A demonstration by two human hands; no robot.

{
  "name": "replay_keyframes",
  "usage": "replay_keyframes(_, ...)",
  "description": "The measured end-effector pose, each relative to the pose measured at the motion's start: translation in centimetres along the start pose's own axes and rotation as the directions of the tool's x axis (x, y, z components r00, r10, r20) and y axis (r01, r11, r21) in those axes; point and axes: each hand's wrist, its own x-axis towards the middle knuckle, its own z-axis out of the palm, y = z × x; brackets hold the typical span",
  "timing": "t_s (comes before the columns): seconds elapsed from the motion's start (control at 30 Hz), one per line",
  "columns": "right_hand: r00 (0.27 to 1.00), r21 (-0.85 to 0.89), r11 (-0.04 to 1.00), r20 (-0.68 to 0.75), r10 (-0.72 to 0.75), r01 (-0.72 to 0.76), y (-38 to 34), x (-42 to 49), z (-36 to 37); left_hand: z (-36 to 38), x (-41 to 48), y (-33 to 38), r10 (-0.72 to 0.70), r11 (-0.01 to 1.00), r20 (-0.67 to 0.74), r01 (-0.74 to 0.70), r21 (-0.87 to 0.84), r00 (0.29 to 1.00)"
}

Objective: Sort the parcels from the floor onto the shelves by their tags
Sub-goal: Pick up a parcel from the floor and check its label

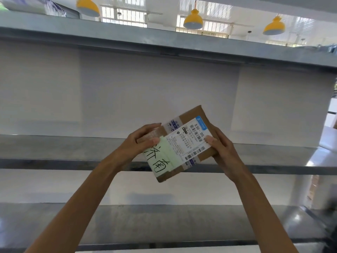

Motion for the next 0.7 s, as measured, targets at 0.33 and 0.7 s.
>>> replay_keyframes(0.33,0.998,0.252,0.966,0.017,0.061,-0.063,2.1,-1.2,3.8,3.3,-0.8,-0.4,-0.025,0.982,-0.145,-0.003,-0.19,0.989)
replay_keyframes(0.7,0.997,0.187,0.982,-0.056,0.045,-0.033,1.3,-0.5,5.7,2.4,-1.5,1.3,-0.075,0.996,-0.097,0.079,0.038,0.992)
